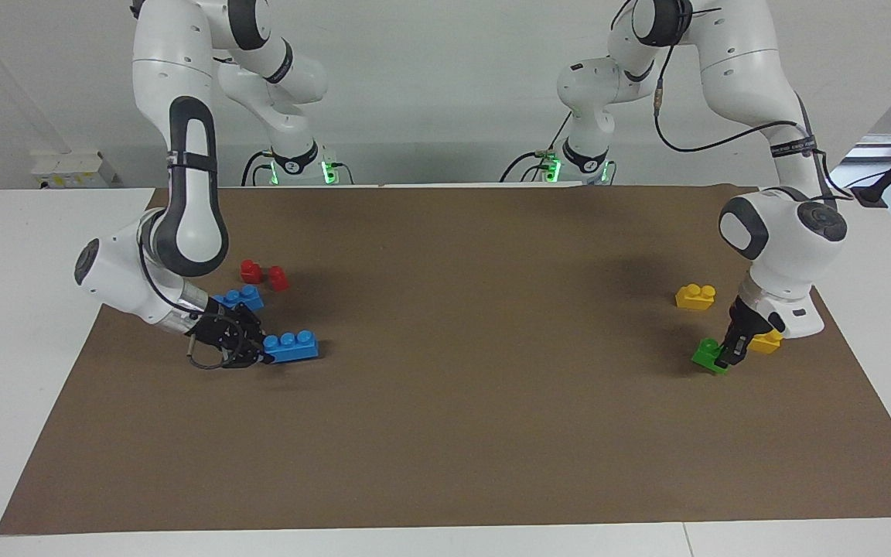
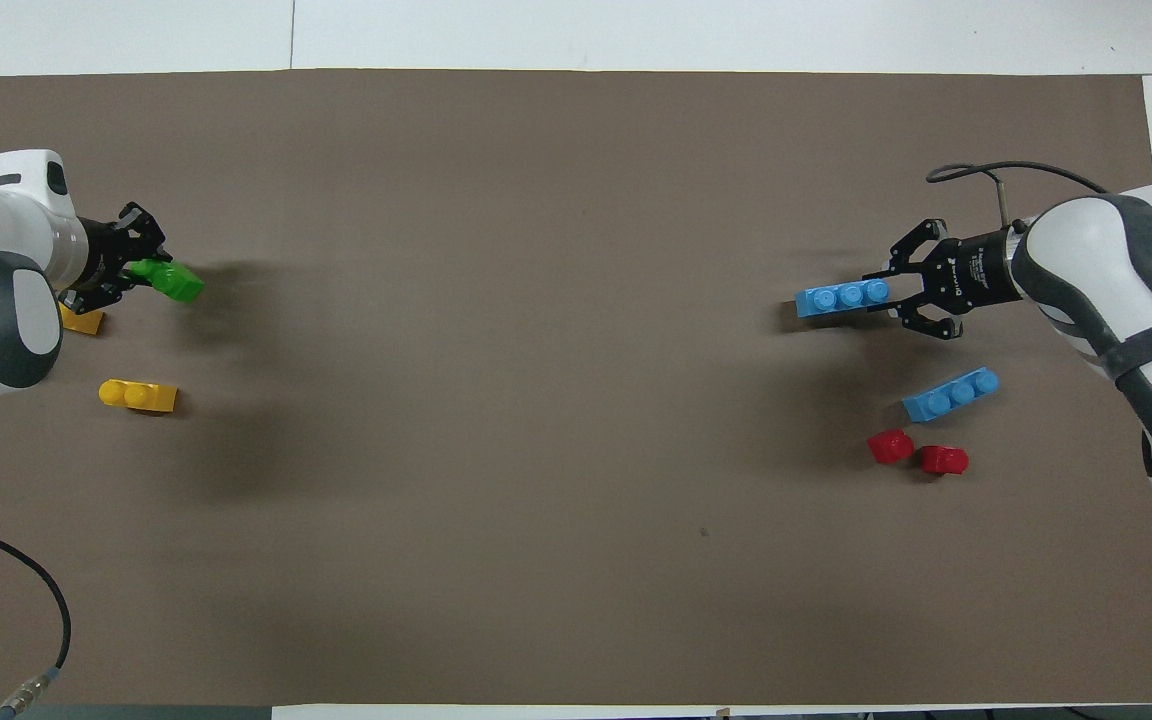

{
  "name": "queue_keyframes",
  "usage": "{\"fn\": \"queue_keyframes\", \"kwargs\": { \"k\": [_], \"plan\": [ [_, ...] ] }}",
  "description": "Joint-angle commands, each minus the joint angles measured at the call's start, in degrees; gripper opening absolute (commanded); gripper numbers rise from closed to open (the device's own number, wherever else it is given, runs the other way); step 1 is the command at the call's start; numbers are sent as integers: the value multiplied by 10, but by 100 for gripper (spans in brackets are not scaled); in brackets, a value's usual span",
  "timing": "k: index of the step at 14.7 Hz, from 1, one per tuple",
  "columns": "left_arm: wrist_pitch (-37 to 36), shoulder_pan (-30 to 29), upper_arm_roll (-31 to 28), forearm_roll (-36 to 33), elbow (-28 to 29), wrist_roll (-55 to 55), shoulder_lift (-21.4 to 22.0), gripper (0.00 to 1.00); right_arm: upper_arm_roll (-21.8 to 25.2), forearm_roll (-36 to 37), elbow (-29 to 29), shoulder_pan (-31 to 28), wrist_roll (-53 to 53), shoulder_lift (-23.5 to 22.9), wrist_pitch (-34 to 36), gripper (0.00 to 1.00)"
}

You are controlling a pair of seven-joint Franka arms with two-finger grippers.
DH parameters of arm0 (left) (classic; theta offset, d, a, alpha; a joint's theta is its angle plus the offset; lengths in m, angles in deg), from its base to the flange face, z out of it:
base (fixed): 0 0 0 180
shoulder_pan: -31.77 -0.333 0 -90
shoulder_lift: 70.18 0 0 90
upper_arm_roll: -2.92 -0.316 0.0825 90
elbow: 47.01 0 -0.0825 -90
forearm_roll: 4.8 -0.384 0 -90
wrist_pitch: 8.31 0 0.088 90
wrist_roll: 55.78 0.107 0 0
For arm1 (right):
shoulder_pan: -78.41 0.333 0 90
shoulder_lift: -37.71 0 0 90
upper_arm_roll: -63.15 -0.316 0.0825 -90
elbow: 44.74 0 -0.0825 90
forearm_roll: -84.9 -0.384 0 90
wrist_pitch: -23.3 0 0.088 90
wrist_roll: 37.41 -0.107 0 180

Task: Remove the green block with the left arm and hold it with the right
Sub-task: 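Open the left gripper over the green brick while the right gripper releases blue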

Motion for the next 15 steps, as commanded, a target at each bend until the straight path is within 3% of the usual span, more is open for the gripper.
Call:
{"fn": "queue_keyframes", "kwargs": {
  "k": [1,2,4,5,6,9,11,15],
  "plan": [
    [36,-4,4,10,-11,-28,-24,0,-1,-12,-14,1,25,8,-14,81],
    [47,-4,4,9,-8,-29,-26,0,-1,-12,-14,-1,25,8,-12,91],
    [57,-9,4,8,-5,-27,-28,0,0,-12,-12,-1,19,13,-7,97],
    [57,-9,4,8,-5,-24,-28,10,0,-12,-11,-1,15,20,-3,99],
    [58,-8,4,7,-5,-22,-28,99,0,-11,-11,-1,12,25,-2,99],
    [53,-6,4,3,-12,-16,-27,100,0,0,-5,-1,13,50,22,99],
    [48,-4,5,2,-16,-16,-19,100,0,68,9,0,19,81,48,100],
    [-63,7,8,1,-87,-16,-3,100,-7,189,70,0,101,135,154,100]
  ]
}}
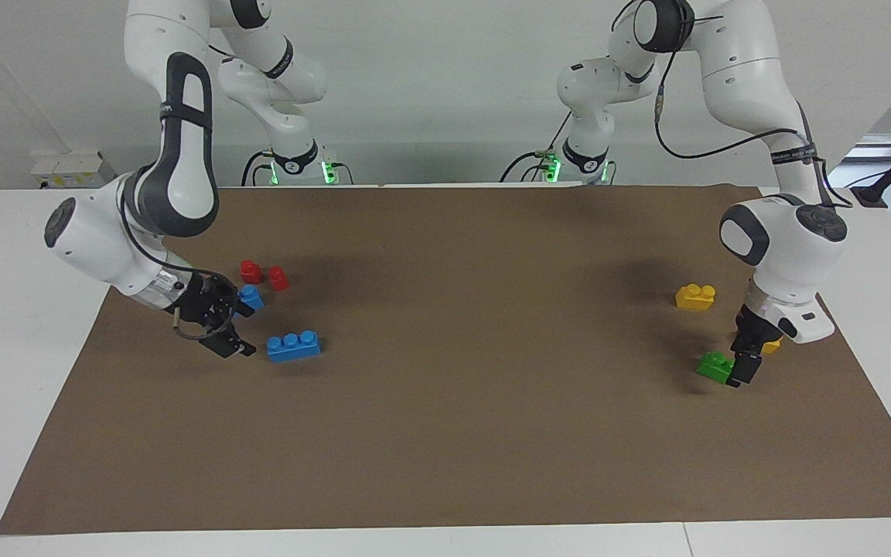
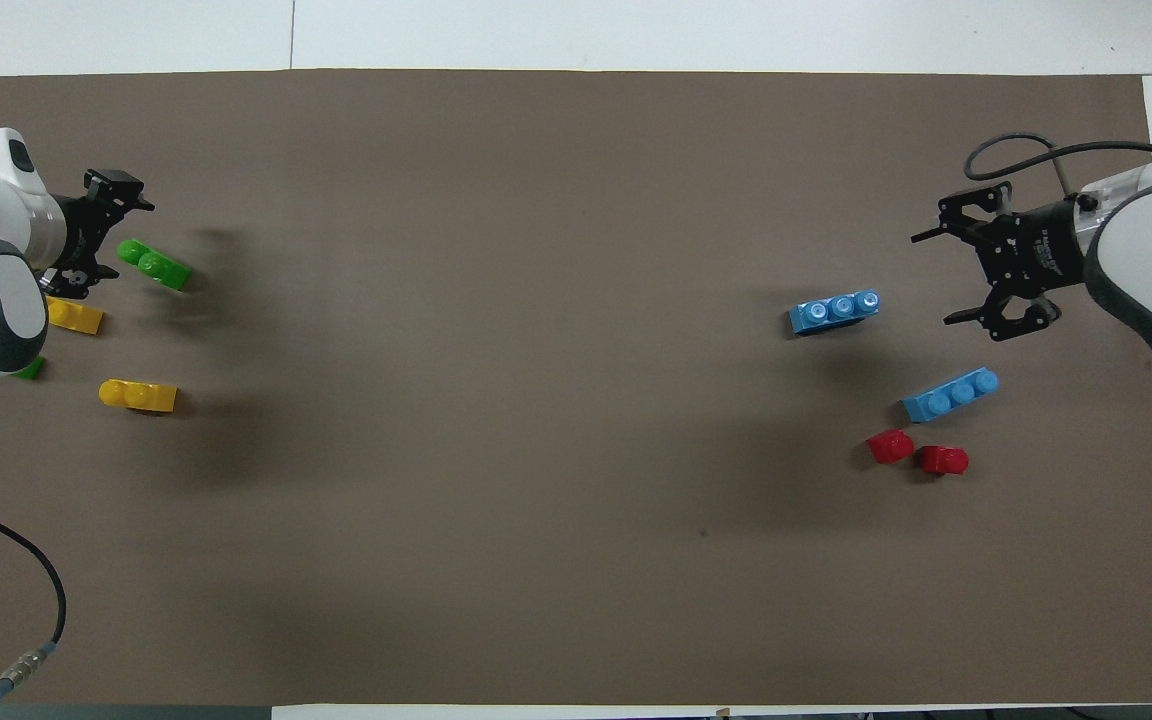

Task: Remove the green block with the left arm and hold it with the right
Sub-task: 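Open the left gripper over the green brick while the right gripper releases blue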

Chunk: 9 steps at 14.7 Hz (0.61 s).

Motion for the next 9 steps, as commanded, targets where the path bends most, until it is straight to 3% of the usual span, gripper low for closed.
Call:
{"fn": "queue_keyframes", "kwargs": {
  "k": [1,6,9],
  "plan": [
    [-108,6,1,-1,-68,9,11,100,-5,73,15,-1,94,52,50,100],
    [-265,32,6,-5,-134,140,50,100,-11,186,21,24,272,159,145,100],
    [-342,43,10,-5,-145,203,90,100,-13,231,37,24,326,191,183,100]
  ]
}}
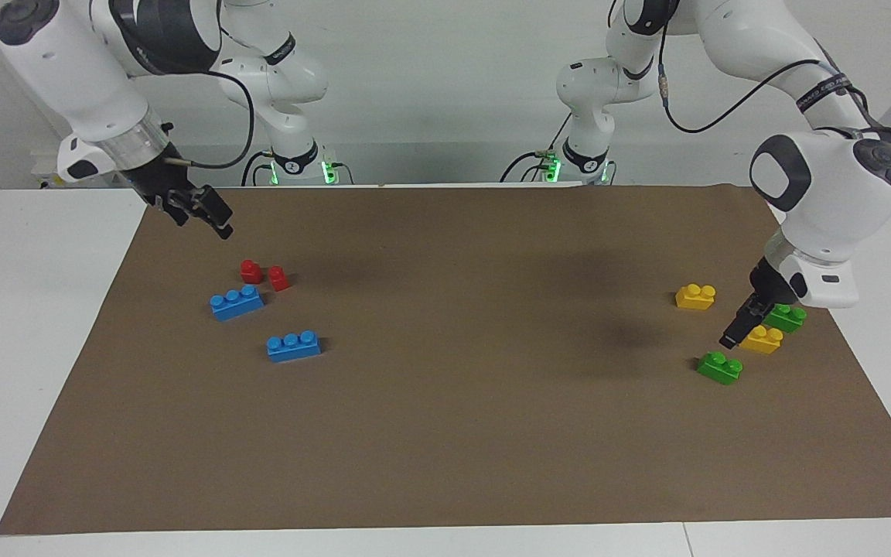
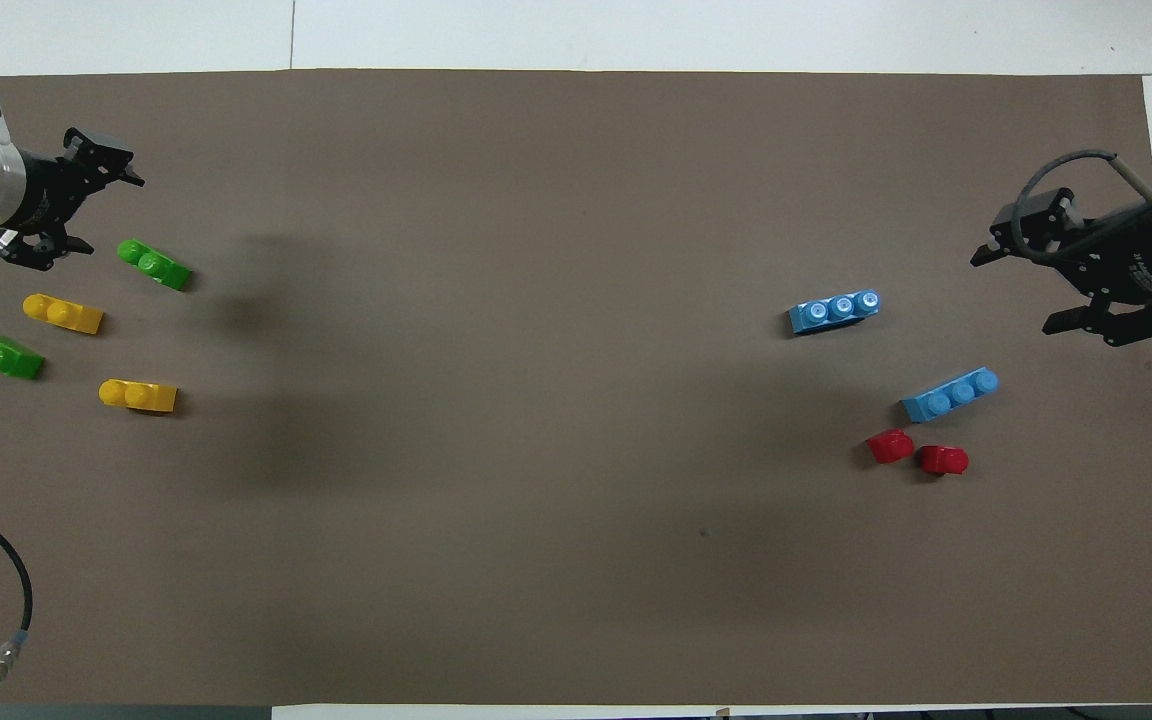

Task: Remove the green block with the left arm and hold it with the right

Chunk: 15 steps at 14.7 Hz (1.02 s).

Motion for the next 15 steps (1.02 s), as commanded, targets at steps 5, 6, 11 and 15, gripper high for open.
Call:
{"fn": "queue_keyframes", "kwargs": {
  "k": [5,6,11,15],
  "plan": [
    [-148,10,4,0,-3,188,104,100,-8,59,78,-4,86,-12,54,100],
    [-164,10,5,0,-3,205,116,100,-8,60,79,-4,86,-14,53,100],
    [-218,10,9,0,0,294,160,100,-8,60,77,-2,86,-29,54,100],
    [-230,12,10,-7,2,321,177,100,-8,80,68,11,92,-29,33,100]
  ]
}}
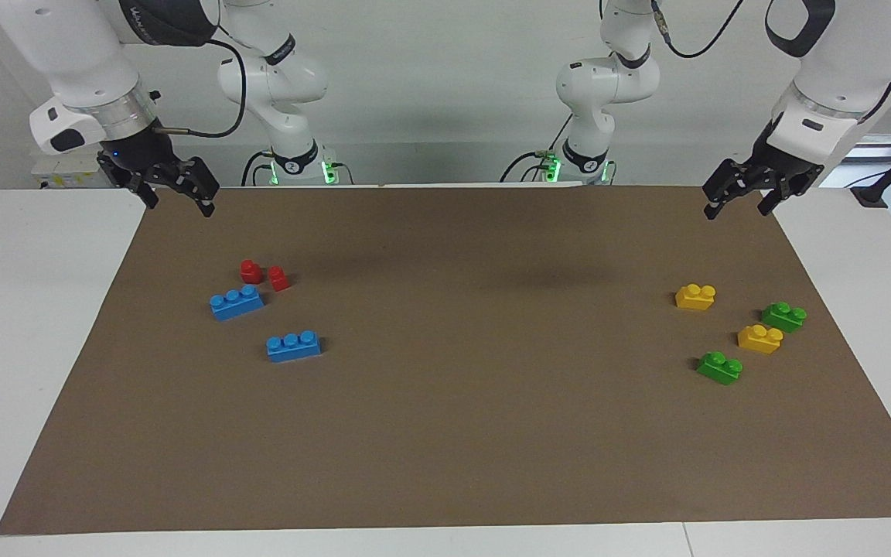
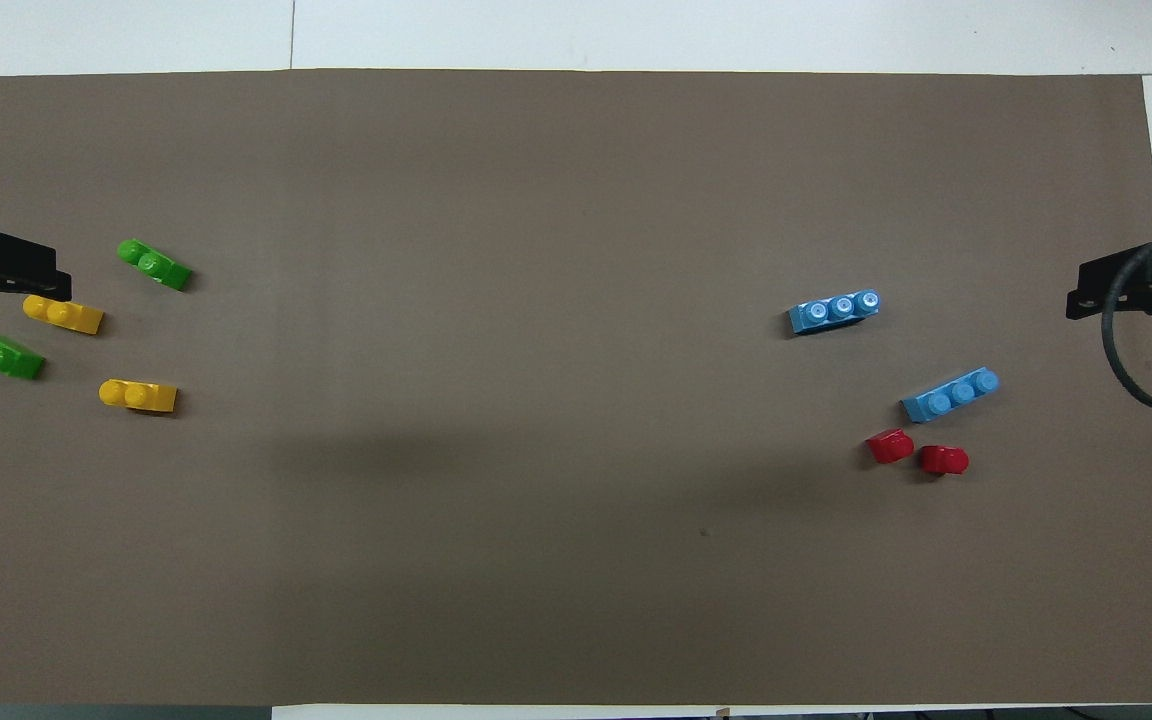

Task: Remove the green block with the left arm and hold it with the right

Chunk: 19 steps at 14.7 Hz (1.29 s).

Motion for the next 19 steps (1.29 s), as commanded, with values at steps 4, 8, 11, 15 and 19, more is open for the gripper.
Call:
{"fn": "queue_keyframes", "kwargs": {
  "k": [4,8,11,15,19],
  "plan": [
    [-21,15,1,-29,11,32,20,100,-1,22,-12,1,18,3,-39,100],
    [-18,15,1,-39,11,32,20,100,-1,19,-11,0,19,3,-33,100],
    [-15,14,1,-42,13,32,21,100,0,15,-10,-4,20,3,-29,100],
    [-12,14,1,-42,19,31,24,100,0,15,-10,-5,67,3,-30,100],
    [-11,14,1,-41,20,31,24,100,0,14,-11,-5,68,3,-26,100]
  ]
}}
